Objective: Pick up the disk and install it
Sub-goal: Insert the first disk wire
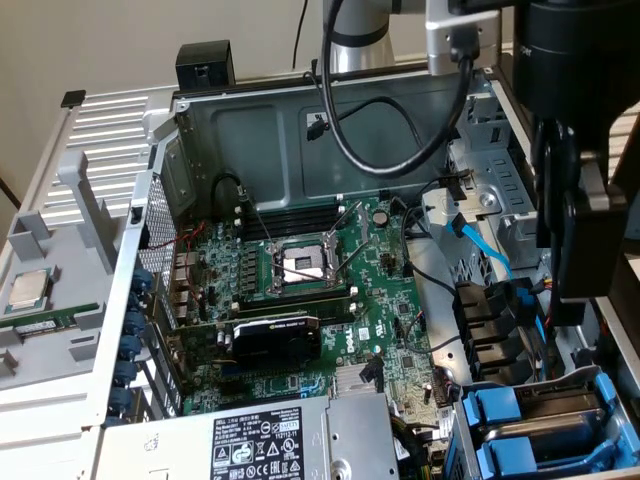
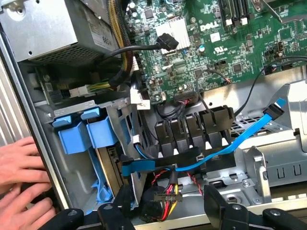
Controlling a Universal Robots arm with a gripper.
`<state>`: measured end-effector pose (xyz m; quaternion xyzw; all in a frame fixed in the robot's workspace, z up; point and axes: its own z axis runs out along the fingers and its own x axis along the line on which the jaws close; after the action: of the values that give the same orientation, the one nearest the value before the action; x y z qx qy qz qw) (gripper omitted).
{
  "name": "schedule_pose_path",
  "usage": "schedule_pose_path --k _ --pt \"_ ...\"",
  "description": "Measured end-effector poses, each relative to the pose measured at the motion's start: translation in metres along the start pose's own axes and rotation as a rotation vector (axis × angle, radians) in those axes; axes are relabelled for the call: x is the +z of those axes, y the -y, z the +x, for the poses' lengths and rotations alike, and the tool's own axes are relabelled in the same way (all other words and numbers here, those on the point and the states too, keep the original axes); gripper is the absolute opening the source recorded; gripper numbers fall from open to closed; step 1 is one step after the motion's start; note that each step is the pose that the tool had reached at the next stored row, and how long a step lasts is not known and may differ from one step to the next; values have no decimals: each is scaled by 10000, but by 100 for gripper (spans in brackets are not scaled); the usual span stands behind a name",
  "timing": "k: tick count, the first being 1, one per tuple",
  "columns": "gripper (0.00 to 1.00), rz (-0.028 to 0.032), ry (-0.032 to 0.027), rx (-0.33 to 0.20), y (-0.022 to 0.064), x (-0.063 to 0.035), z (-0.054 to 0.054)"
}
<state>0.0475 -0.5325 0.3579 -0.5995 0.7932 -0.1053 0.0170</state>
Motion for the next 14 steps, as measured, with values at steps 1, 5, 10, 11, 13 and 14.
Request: schedule_pose_path --k 1,5,10,11,13,14 --pt "71 -1 -3 13 3 16 -3" --pt "71 -4 -10 44 1 80 -10" --pt "69 -13 -27 131 -5 134 -2" --pt "69 -14 -32 146 -5 136 -2" --pt "56 -17 -36 175 -6 141 -2" --pt "56 -19 -37 188 -6 143 -2"
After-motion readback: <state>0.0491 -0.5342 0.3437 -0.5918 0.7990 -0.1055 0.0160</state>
